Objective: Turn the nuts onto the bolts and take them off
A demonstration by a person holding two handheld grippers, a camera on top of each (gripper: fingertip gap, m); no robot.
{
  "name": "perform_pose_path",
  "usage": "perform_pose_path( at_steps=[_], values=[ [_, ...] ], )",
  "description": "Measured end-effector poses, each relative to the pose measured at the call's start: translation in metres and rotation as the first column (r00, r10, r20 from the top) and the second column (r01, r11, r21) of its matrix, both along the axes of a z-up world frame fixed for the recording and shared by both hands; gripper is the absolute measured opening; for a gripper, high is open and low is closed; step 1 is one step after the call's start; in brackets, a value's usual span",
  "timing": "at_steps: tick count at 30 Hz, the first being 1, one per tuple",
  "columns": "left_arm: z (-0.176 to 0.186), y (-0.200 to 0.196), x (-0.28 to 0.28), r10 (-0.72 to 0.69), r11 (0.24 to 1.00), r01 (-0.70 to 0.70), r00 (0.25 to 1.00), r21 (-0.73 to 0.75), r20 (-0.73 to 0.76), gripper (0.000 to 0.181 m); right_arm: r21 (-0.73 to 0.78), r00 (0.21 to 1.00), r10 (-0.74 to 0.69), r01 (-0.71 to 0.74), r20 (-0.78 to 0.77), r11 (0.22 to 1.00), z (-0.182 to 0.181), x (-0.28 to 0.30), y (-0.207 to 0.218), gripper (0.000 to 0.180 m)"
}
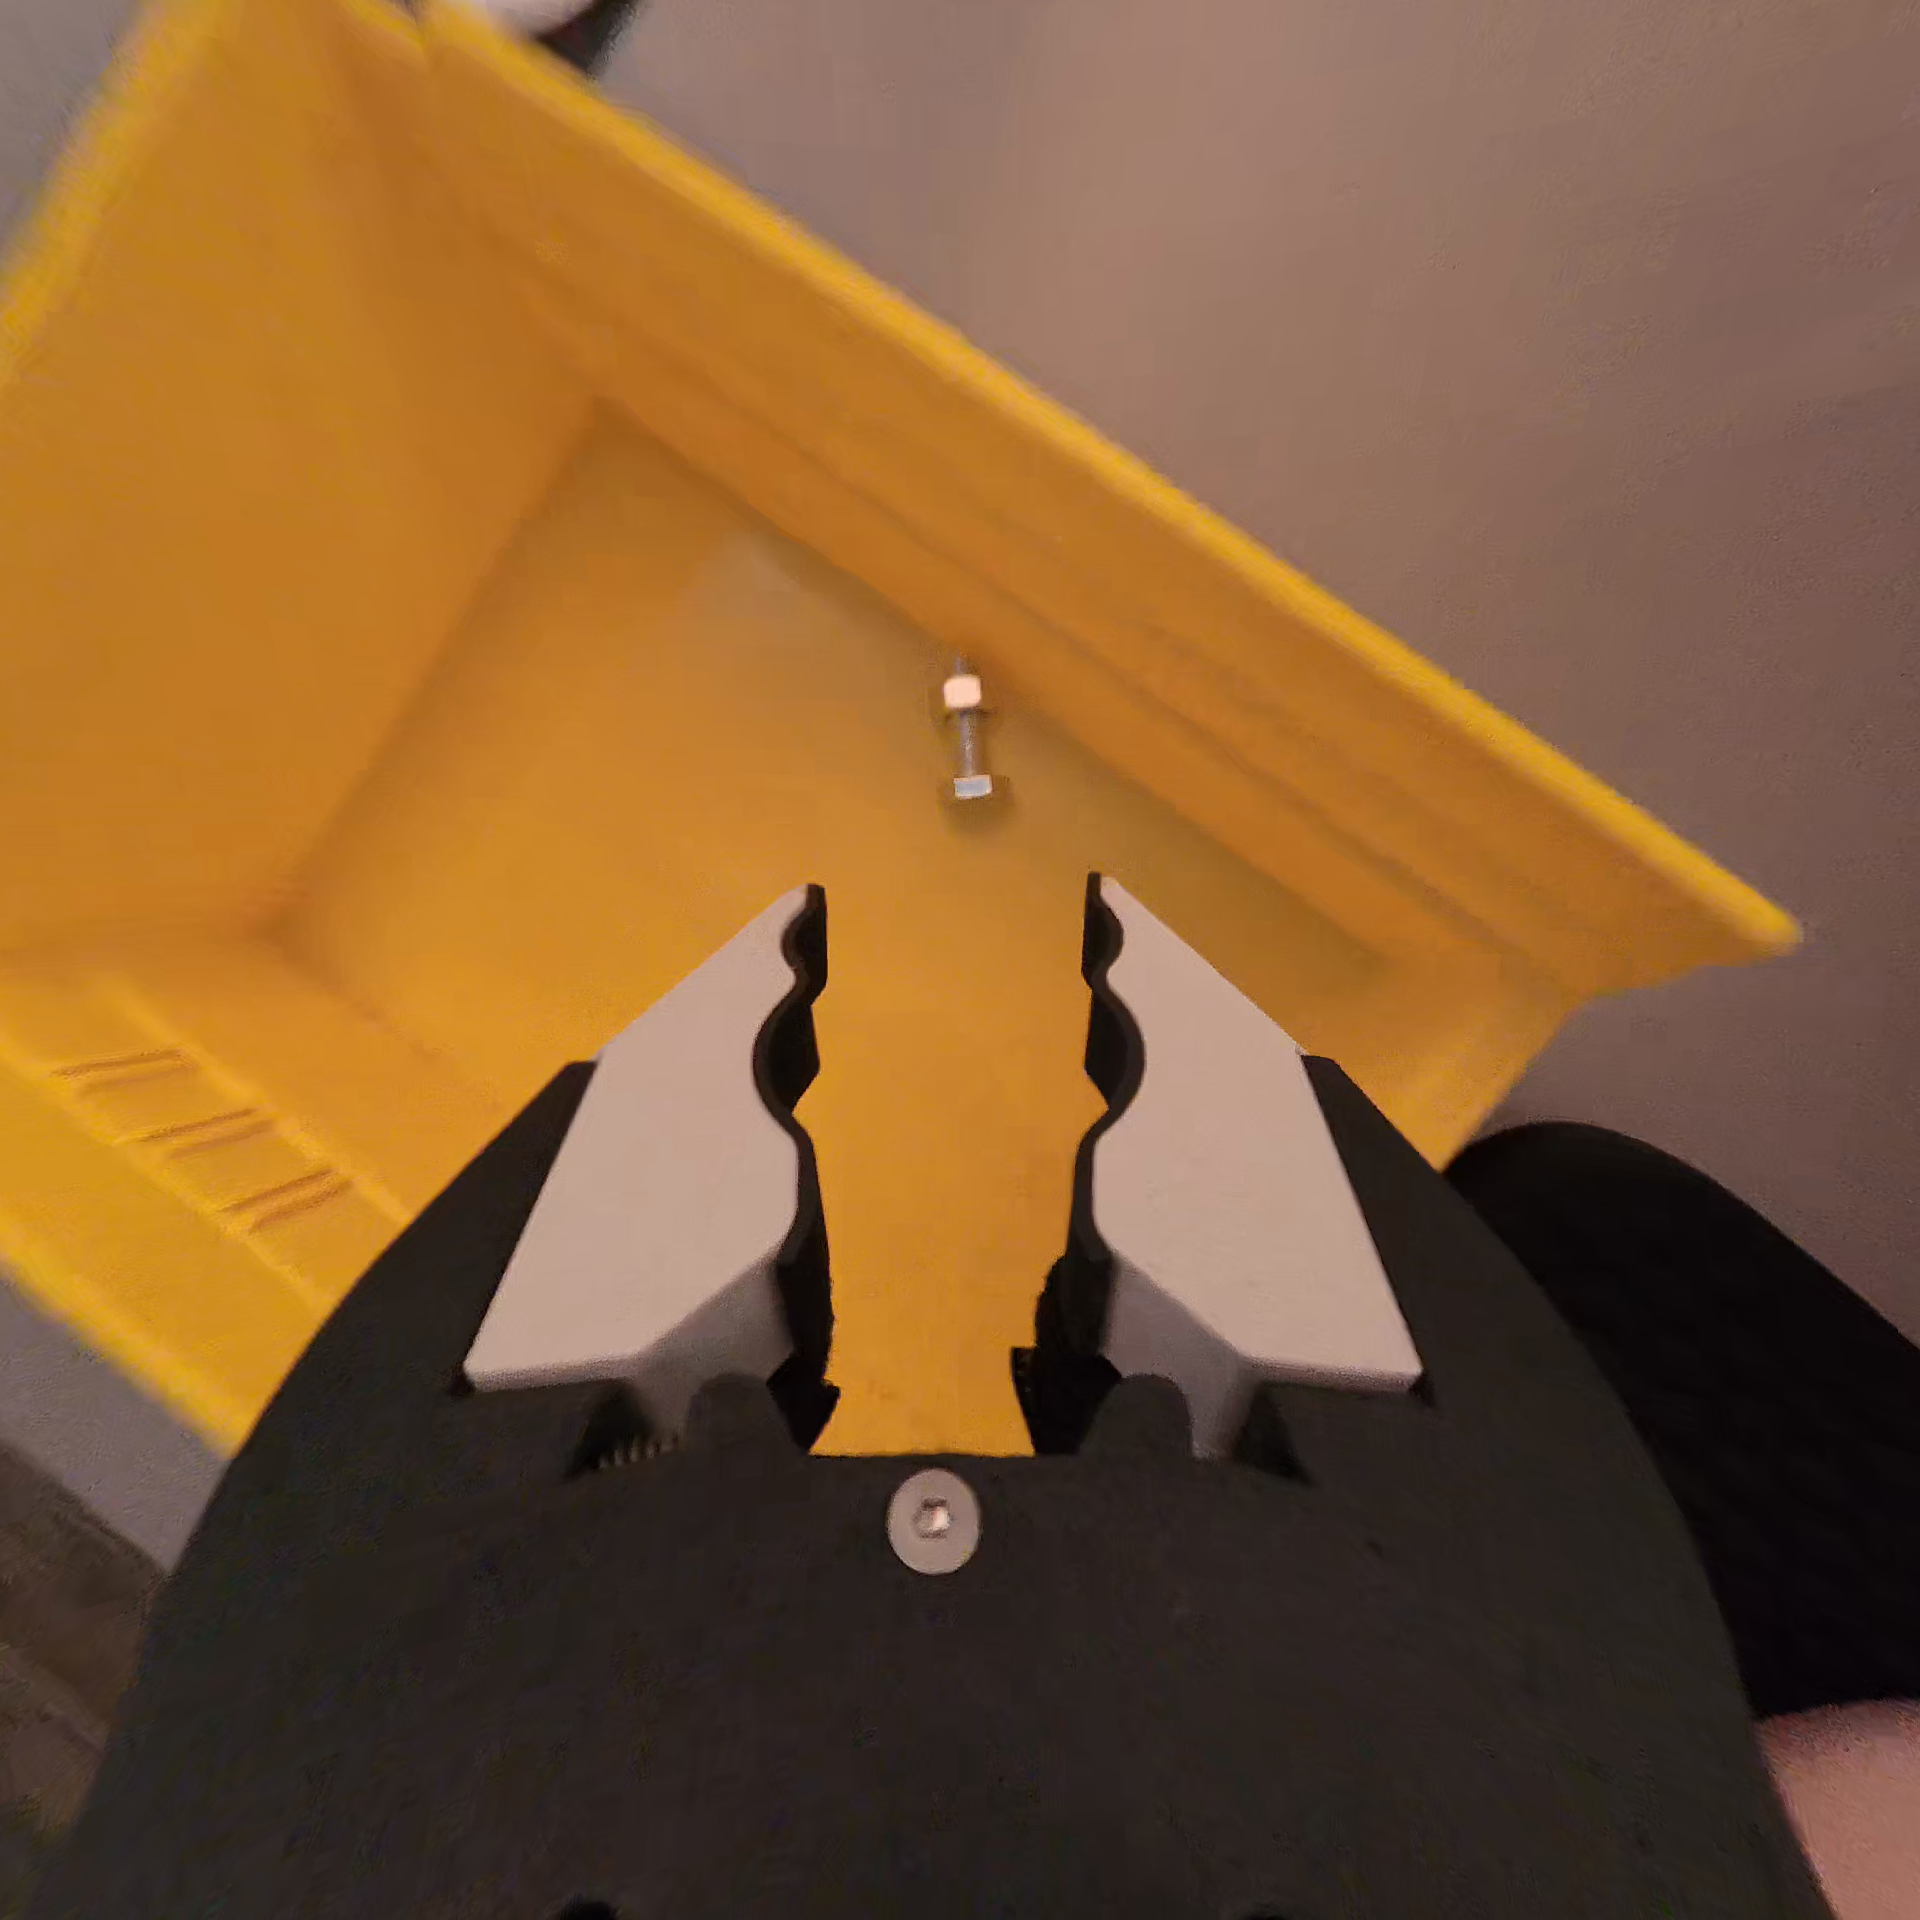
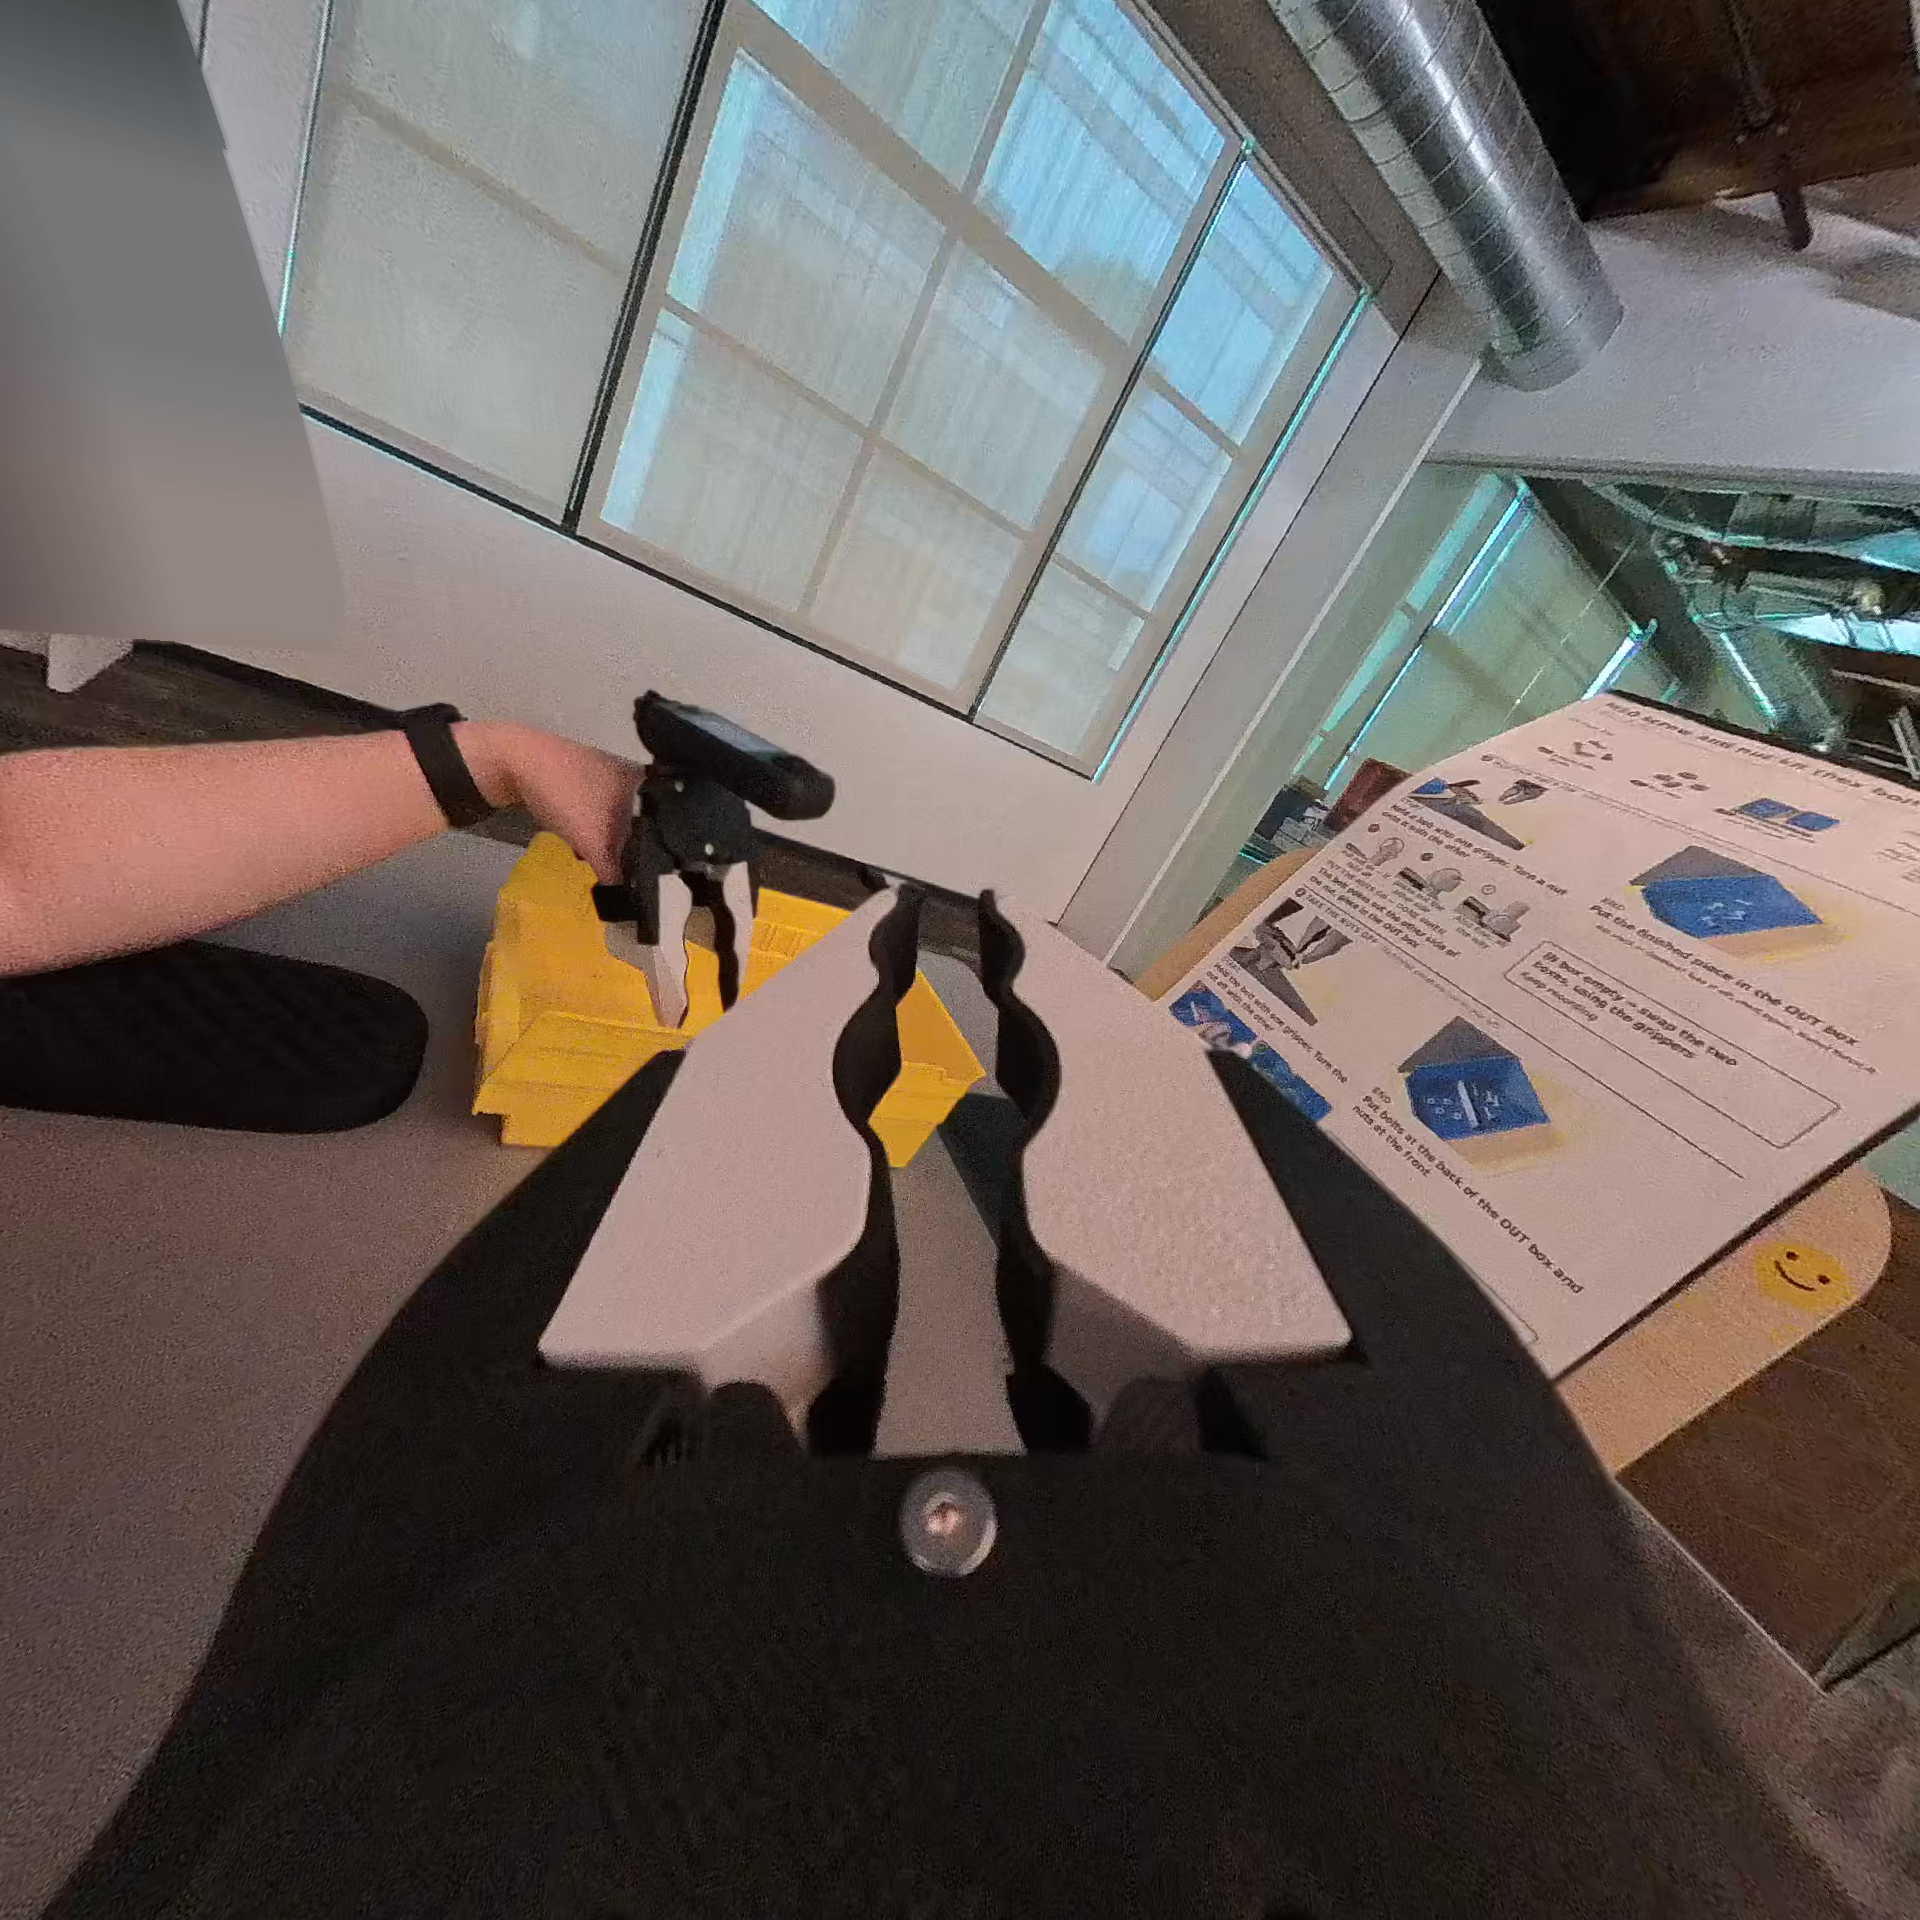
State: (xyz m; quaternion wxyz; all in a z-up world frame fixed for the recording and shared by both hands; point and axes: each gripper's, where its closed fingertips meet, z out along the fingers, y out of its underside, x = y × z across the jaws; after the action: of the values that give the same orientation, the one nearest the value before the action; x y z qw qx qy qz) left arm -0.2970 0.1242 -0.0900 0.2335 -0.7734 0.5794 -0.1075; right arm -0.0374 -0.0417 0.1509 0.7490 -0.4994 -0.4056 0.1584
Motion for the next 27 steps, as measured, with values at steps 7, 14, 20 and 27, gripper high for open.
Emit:
perform_pose_path(
  at_steps=[7,14,20,27],
  values=[
    [-0.054,0.015,0.025,0.043,0.992,-0.052,0.996,-0.117,-0.076,0.059,-0.012,0.984,-0.092,0.095,0.153,0.995,-0.019,0.005,0.008,0.011],
    [-0.066,0.017,0.025,-0.027,0.996,0.016,0.992,-0.088,-0.126,0.017,0.015,0.968,-0.116,0.116,0.223,0.993,-0.026,-0.004,0.007,0.012],
    [-0.023,0.030,0.009,0.093,0.993,-0.092,0.996,-0.071,0.016,0.013,0.035,0.959,-0.121,0.116,0.256,0.993,-0.029,-0.009,0.008,0.011],
    [0.143,-0.020,0.046,-0.025,0.998,-0.007,0.820,0.055,0.572,0.008,-0.066,0.996,0.014,-0.008,0.089,0.998,-0.027,-0.041,0.012,0.012]
  ],
)
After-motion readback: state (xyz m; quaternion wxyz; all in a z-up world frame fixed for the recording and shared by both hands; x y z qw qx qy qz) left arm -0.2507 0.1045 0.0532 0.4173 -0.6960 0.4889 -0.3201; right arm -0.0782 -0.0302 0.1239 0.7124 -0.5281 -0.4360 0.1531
